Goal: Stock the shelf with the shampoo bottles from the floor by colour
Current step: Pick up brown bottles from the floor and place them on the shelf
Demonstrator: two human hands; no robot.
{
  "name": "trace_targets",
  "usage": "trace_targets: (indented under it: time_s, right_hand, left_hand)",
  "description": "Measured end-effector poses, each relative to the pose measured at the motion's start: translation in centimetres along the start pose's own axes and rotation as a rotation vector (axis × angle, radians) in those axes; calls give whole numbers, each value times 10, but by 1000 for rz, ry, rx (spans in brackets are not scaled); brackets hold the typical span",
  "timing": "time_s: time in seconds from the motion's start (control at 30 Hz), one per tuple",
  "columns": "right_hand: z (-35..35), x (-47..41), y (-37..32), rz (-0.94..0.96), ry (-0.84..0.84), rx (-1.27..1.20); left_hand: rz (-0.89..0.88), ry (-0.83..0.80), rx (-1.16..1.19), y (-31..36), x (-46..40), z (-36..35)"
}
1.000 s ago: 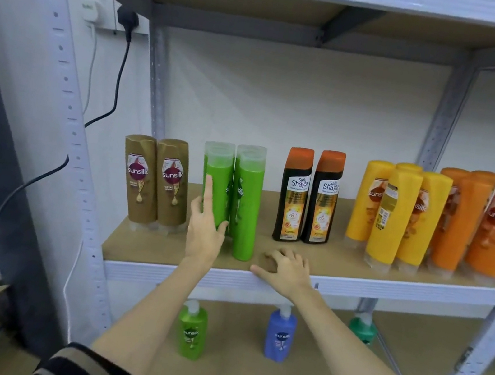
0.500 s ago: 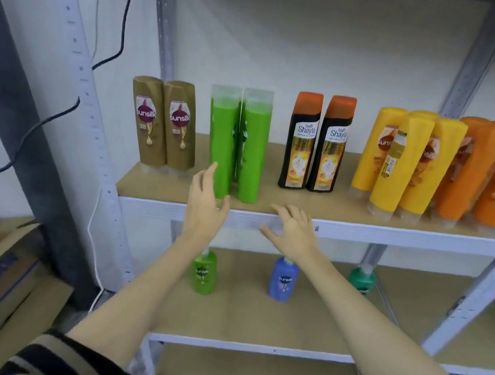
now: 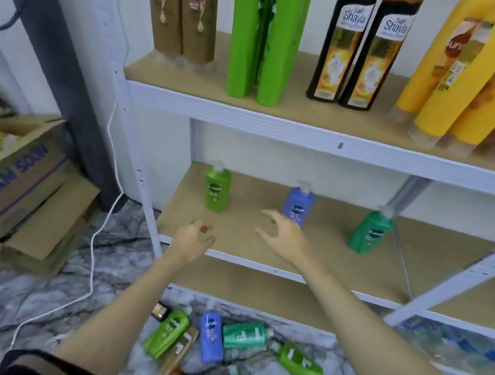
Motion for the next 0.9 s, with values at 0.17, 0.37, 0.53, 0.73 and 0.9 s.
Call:
trace_targets:
  time_s: [0.17, 0.37, 0.53, 0.73, 0.9]
  right_hand:
    - [-116, -18, 79, -98, -171, -67]
    - [-296, -47, 176, -168, -285, -149]
    - [-431, -72, 231, -105, -336, -191]
    - [-557, -97, 255, -99, -384, -316]
    - [-617, -86, 246, -180, -474, -426]
  left_hand:
    - [125, -51, -20, -112, -27, -69]
    - [245, -75, -31, -261, -58, -172]
    - [251, -19, -49, -378, -84, -239]
    - [234, 65, -59, -476, -95, -295]
    - [264, 134, -63, -525, -72, -309]
Point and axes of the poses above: each hand's wrist, its own x-axis away from the middle knuckle, its own z-axis out of the back of the hand, y = z × x, the point moved 1 cm from there along -x, towards the middle knuckle, and after that the axes turned 3 degrees about x, right-handed, at the moved point
